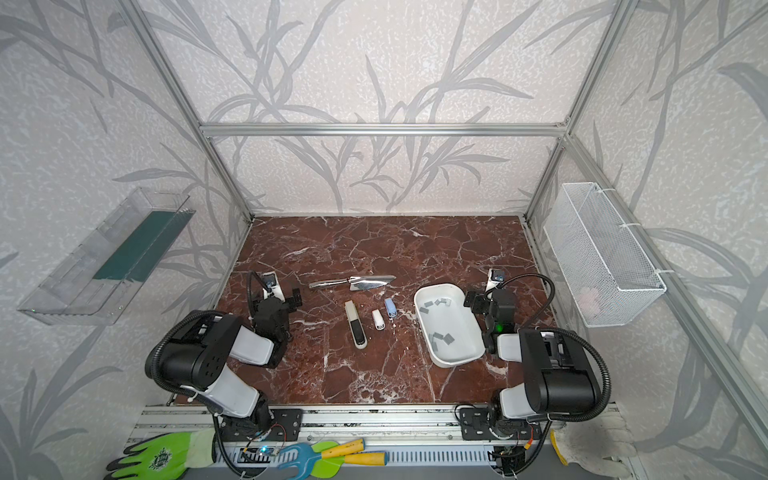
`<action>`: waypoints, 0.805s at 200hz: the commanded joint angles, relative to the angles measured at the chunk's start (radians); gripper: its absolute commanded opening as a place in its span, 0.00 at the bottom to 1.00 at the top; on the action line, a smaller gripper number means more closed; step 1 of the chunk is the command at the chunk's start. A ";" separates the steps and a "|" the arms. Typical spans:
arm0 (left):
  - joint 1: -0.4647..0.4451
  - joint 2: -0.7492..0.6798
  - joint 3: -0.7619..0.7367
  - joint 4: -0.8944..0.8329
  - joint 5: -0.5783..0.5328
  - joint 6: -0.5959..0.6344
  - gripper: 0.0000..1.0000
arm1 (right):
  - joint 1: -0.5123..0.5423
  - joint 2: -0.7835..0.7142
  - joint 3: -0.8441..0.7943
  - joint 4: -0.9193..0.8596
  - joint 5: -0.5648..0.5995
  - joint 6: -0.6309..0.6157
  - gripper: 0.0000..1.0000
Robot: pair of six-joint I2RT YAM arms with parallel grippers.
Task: Load the staples into the stapler
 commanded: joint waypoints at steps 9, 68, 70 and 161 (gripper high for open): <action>0.007 -0.004 0.034 0.009 0.023 0.019 0.96 | 0.007 0.011 -0.017 0.143 -0.047 -0.046 0.99; 0.030 -0.022 0.076 -0.101 0.031 -0.009 0.97 | 0.007 0.105 -0.039 0.289 -0.068 -0.051 0.99; 0.033 -0.024 0.079 -0.110 0.033 -0.011 0.97 | 0.007 0.098 -0.037 0.272 -0.069 -0.052 0.99; 0.134 -0.062 0.124 -0.268 0.267 -0.063 0.98 | 0.097 0.092 0.134 -0.049 -0.031 -0.156 0.99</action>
